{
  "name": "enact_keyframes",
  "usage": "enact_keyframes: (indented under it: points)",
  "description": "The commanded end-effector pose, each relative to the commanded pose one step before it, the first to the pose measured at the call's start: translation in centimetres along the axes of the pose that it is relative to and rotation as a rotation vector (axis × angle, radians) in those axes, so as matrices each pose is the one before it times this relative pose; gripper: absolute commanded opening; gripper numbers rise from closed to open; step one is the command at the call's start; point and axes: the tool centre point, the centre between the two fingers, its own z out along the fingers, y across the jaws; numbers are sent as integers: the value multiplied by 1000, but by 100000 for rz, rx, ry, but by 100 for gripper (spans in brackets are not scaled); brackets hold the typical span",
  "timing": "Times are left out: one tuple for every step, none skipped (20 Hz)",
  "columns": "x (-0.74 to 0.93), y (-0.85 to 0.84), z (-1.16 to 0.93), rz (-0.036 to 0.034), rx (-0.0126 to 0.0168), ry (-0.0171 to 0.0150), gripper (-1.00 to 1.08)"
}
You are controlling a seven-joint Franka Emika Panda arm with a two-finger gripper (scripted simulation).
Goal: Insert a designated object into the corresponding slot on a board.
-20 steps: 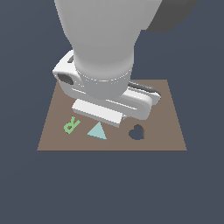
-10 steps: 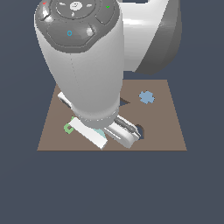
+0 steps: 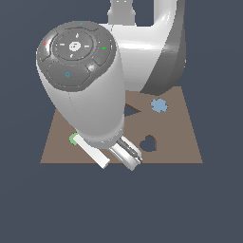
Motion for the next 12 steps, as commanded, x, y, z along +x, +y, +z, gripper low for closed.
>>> enact_keyframes:
  points:
    - [1,0,1,8,2,-2,100]
    - [-2,-5,41,0,0,0,100]
    - [-6,-15,124,0,0,0,100]
    - [19,13,196,67,17,6,100]
    - [14,3,280,67,17,5,100]
    - [8,-6,363,67,17,5,100]
    - [6,-4,363,67,17,5,100]
    - [1,-5,284,47,12,3,100]
    - [6,4,201,47,12,3,100]
    - [-9,-13,125,0,0,0,100]
    - [18,22,35,47,12,3,100]
    - [0,0,0,0,0,0,-100]
